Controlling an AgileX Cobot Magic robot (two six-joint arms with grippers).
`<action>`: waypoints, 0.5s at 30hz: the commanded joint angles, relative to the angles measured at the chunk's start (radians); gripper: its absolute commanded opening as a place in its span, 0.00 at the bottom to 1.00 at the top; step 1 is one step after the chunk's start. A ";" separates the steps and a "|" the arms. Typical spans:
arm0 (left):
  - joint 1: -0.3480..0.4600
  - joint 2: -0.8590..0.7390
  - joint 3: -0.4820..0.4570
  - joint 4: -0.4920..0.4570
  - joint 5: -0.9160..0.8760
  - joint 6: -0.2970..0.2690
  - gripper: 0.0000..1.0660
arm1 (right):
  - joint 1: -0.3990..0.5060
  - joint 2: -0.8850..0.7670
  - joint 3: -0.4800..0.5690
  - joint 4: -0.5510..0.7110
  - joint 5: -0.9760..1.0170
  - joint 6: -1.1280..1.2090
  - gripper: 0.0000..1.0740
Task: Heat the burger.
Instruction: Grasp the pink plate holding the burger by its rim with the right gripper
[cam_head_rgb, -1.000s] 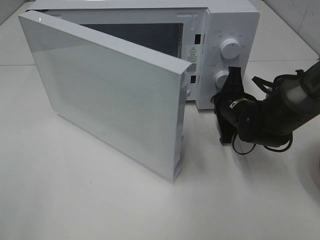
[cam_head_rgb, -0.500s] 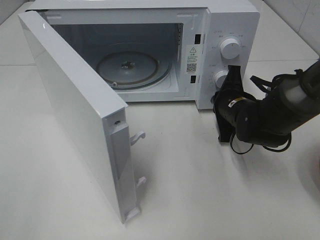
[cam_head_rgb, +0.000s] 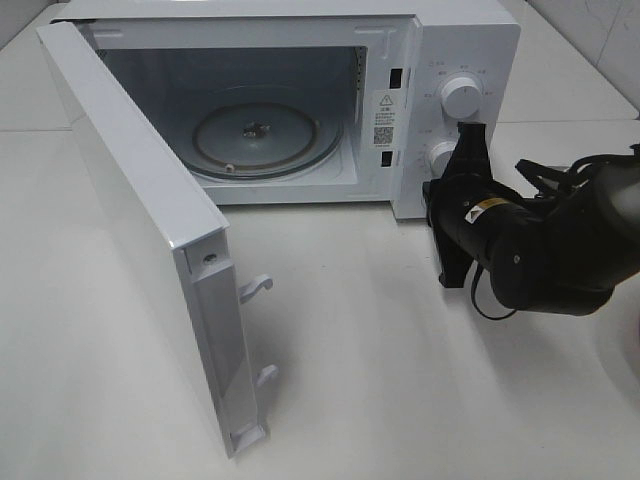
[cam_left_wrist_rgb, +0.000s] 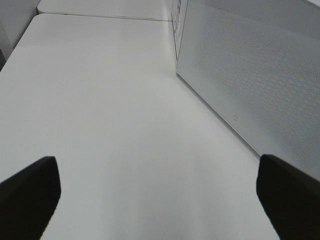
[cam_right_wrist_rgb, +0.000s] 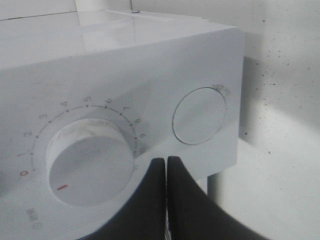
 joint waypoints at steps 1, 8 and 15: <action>-0.005 -0.016 0.000 -0.010 -0.017 -0.007 0.94 | 0.001 -0.039 0.025 -0.025 0.026 -0.003 0.00; -0.005 -0.016 0.000 -0.010 -0.017 -0.007 0.94 | 0.001 -0.163 0.114 -0.029 0.122 -0.055 0.00; -0.005 -0.016 0.000 -0.010 -0.017 -0.007 0.94 | 0.001 -0.299 0.140 0.005 0.260 -0.192 0.00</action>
